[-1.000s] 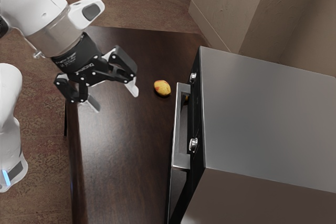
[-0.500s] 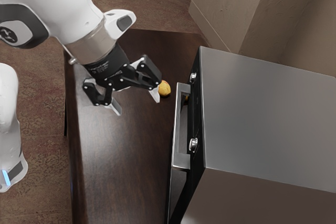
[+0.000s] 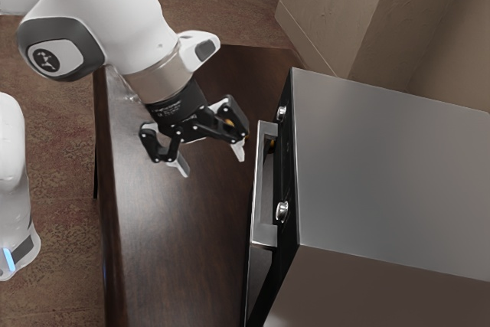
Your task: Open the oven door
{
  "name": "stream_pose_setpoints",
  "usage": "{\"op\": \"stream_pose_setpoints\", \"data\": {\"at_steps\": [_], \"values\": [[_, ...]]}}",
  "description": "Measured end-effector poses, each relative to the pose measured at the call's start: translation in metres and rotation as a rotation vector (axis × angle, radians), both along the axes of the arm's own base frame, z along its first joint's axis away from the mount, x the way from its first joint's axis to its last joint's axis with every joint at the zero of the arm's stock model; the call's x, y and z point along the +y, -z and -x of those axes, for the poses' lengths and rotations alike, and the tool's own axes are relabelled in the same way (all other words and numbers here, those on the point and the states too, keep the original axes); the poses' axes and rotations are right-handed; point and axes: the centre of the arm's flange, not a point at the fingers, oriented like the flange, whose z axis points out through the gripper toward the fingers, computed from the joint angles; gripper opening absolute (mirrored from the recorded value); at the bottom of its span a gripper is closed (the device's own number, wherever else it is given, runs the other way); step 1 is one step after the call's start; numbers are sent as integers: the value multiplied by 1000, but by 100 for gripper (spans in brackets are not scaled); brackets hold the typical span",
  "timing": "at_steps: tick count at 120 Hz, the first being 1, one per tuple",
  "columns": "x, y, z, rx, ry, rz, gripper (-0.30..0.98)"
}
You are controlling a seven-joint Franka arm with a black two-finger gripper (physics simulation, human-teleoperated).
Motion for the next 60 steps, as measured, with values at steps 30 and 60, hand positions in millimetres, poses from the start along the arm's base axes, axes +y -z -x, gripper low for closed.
{"op": "stream_pose_setpoints", "data": {"at_steps": [30,60], "values": [[5,-2,-12,-21,5,3,68],[11,1,-27,-21,3,13,68]]}}
